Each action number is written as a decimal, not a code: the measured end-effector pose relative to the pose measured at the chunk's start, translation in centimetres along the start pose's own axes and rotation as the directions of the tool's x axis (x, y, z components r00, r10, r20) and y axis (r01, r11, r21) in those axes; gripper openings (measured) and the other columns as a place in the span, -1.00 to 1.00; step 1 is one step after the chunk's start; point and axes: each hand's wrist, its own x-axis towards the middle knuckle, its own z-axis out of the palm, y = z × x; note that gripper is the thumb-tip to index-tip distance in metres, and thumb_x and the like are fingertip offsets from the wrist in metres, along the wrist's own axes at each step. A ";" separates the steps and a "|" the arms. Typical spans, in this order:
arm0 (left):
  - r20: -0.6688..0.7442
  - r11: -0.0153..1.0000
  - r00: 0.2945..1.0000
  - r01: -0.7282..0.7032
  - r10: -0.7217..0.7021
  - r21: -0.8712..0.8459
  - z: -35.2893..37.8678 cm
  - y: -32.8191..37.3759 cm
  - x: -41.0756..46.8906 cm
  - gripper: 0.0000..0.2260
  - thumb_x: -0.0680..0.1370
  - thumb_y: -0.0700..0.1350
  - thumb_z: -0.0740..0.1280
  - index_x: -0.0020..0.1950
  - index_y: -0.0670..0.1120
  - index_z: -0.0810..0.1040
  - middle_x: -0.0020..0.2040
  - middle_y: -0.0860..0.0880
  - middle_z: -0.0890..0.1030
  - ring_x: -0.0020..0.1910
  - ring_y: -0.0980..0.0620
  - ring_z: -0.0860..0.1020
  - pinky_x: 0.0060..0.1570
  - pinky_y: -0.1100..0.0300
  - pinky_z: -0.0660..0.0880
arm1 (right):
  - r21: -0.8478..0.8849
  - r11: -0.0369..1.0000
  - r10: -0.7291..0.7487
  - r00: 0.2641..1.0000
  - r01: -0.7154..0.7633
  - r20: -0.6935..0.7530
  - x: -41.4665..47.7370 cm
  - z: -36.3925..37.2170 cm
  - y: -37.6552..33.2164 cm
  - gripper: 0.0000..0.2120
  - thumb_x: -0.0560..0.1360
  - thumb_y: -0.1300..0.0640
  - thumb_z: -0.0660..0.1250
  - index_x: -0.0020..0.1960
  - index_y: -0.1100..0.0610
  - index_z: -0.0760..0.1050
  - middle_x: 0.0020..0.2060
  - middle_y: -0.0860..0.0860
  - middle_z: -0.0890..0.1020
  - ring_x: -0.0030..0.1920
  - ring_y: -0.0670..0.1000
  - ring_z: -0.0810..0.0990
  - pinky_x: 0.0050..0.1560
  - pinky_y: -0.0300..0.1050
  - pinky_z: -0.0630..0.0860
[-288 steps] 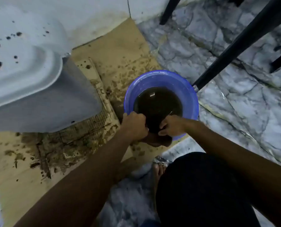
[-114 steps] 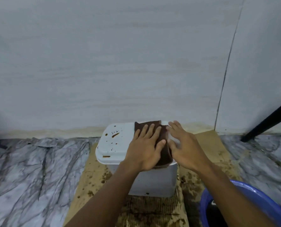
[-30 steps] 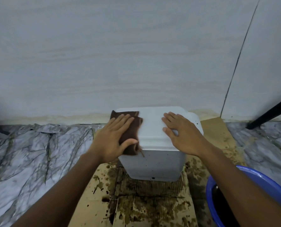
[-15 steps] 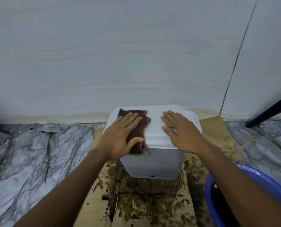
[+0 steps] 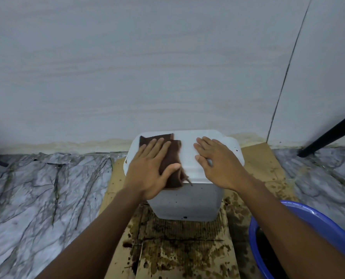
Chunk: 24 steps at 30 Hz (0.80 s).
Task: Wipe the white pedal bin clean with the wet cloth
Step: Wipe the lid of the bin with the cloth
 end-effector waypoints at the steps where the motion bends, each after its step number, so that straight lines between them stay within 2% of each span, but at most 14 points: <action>1: -0.005 0.999 0.999 0.043 -0.043 0.009 -0.1 -0.1 -0.5 -0.27 0.61 0.42 -0.17 0.67 0.03 0.08 0.66 0.03 0.06 0.65 0.06 -0.03 0.62 0.03 -0.10 | 0.006 1.000 0.003 1.000 -0.003 0.007 0.0 0.1 0.0 -0.52 0.70 0.00 0.00 0.59 0.09 0.14 0.60 -0.04 0.10 0.60 -0.08 -0.03 0.47 -0.28 -0.23; 3: 0.024 0.993 0.993 0.113 -0.113 0.019 0.0 1.1 -1.1 -0.27 0.62 0.38 -0.23 0.68 0.00 0.02 0.67 0.02 0.01 0.65 0.05 -0.10 0.62 0.00 -0.15 | 0.007 1.000 0.007 1.000 -0.007 0.010 0.0 0.1 0.0 -0.52 0.70 0.00 0.00 0.59 0.08 0.13 0.60 -0.05 0.09 0.60 -0.08 -0.04 0.47 -0.27 -0.23; 5: 0.058 0.992 0.991 0.124 -0.124 -0.006 0.2 3.0 -0.4 -0.31 0.63 0.32 -0.26 0.68 0.00 -0.02 0.67 0.03 -0.03 0.65 0.05 -0.14 0.61 0.01 -0.20 | 0.005 1.000 0.009 1.000 -0.009 -0.012 0.0 0.2 0.0 -0.53 0.70 0.00 0.02 0.58 0.08 0.16 0.59 -0.05 0.12 0.60 -0.08 -0.02 0.47 -0.28 -0.24; 8: 0.118 0.998 0.992 0.057 -0.053 -0.032 0.0 4.0 3.1 -0.40 0.69 0.25 -0.18 0.68 0.02 -0.02 0.68 0.01 -0.01 0.65 0.04 -0.12 0.61 0.05 -0.19 | -0.005 1.000 0.000 1.000 0.000 -0.027 0.1 0.2 0.1 -0.53 0.70 0.01 0.03 0.58 0.08 0.17 0.59 -0.05 0.15 0.59 -0.08 0.01 0.47 -0.28 -0.22; 11: 0.211 0.992 0.973 0.111 -0.097 -0.059 -0.6 2.2 5.9 -0.40 0.69 0.26 -0.07 0.68 0.04 -0.04 0.68 0.03 -0.04 0.65 0.05 -0.11 0.60 0.06 -0.18 | -0.016 1.000 0.001 1.000 -0.001 -0.014 0.0 0.1 0.3 -0.53 0.70 -0.01 0.01 0.58 0.07 0.16 0.59 -0.05 0.13 0.59 -0.08 -0.01 0.47 -0.29 -0.23; 16: 0.170 0.963 0.948 0.271 -0.269 0.014 -0.7 -1.1 3.4 -0.35 0.67 0.28 -0.14 0.68 -0.02 -0.07 0.69 -0.02 -0.06 0.66 0.01 -0.12 0.61 0.01 -0.16 | 0.004 1.000 0.010 1.000 -0.010 -0.002 0.2 0.3 0.2 -0.52 0.70 -0.02 0.01 0.59 0.07 0.14 0.59 -0.07 0.10 0.59 -0.09 -0.03 0.46 -0.31 -0.25; 18: 0.114 0.962 0.955 0.272 -0.273 0.027 -0.6 -0.2 0.8 -0.34 0.66 0.29 -0.23 0.68 -0.03 -0.08 0.68 -0.01 -0.08 0.65 0.01 -0.15 0.61 0.02 -0.19 | 0.008 1.000 0.012 1.000 -0.012 0.002 0.3 0.3 0.2 -0.52 0.70 -0.01 0.01 0.58 0.07 0.14 0.59 -0.07 0.10 0.59 -0.09 -0.03 0.45 -0.32 -0.25; 21: 0.067 0.992 0.989 0.130 -0.130 0.010 -0.1 2.6 -0.9 -0.31 0.64 0.31 -0.29 0.68 -0.03 -0.07 0.66 0.03 -0.10 0.65 0.02 -0.18 0.61 0.01 -0.20 | 0.021 1.000 0.010 1.000 -0.010 -0.004 0.2 0.4 0.1 -0.53 0.70 0.01 0.02 0.58 0.07 0.16 0.59 -0.07 0.11 0.59 -0.10 -0.02 0.45 -0.31 -0.24; 24: 0.070 0.990 0.989 -0.133 0.130 0.040 0.7 4.4 0.4 -0.34 0.68 0.30 -0.16 0.67 -0.06 0.00 0.67 -0.02 0.01 0.66 -0.01 -0.07 0.62 -0.03 -0.11 | 0.033 0.999 0.003 0.999 -0.001 -0.042 0.1 0.2 0.2 -0.55 0.68 0.08 0.08 0.56 0.11 0.23 0.58 -0.05 0.18 0.59 -0.08 0.04 0.45 -0.33 -0.21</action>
